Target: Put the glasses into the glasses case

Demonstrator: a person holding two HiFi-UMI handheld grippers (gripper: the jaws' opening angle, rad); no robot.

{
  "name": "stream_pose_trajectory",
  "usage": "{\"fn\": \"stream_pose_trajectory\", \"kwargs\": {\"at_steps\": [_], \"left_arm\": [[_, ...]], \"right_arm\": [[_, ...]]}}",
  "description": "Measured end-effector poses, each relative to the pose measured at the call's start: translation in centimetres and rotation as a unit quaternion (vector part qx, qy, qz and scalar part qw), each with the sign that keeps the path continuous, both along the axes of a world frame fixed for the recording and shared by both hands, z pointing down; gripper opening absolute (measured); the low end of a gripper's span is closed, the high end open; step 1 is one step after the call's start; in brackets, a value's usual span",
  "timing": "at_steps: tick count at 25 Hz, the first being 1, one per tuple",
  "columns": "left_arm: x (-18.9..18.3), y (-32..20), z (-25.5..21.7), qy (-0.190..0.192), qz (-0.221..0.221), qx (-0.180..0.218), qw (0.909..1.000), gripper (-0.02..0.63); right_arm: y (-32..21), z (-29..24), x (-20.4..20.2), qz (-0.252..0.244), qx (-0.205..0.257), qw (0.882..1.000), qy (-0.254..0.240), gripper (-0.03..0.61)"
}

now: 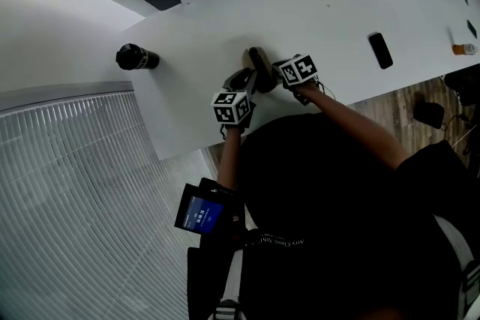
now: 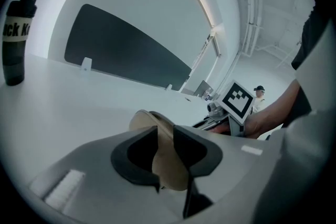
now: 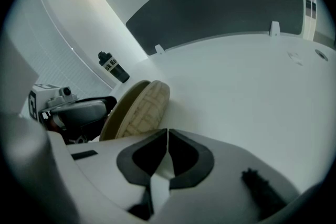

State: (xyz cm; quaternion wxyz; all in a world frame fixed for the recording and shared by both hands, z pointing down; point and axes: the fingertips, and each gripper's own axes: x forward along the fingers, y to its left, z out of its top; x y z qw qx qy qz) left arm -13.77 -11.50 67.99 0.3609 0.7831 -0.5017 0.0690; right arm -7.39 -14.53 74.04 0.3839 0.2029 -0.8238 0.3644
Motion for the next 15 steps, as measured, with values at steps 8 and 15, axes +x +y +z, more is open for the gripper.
{"fn": "stream_pose_trajectory", "kwargs": {"at_steps": [8, 15], "left_arm": [[3.9, -1.5, 0.6, -0.072, 0.107, -0.013, 0.9916, 0.068], [7.6, -1.6, 1.5, -0.102, 0.183, -0.034, 0.9772, 0.028]], "right_arm": [[0.7, 1.3, 0.9, -0.002, -0.007, 1.000, 0.017, 0.011], [0.1, 0.4, 4.4, 0.040, 0.005, 0.999, 0.008, 0.011]]}}
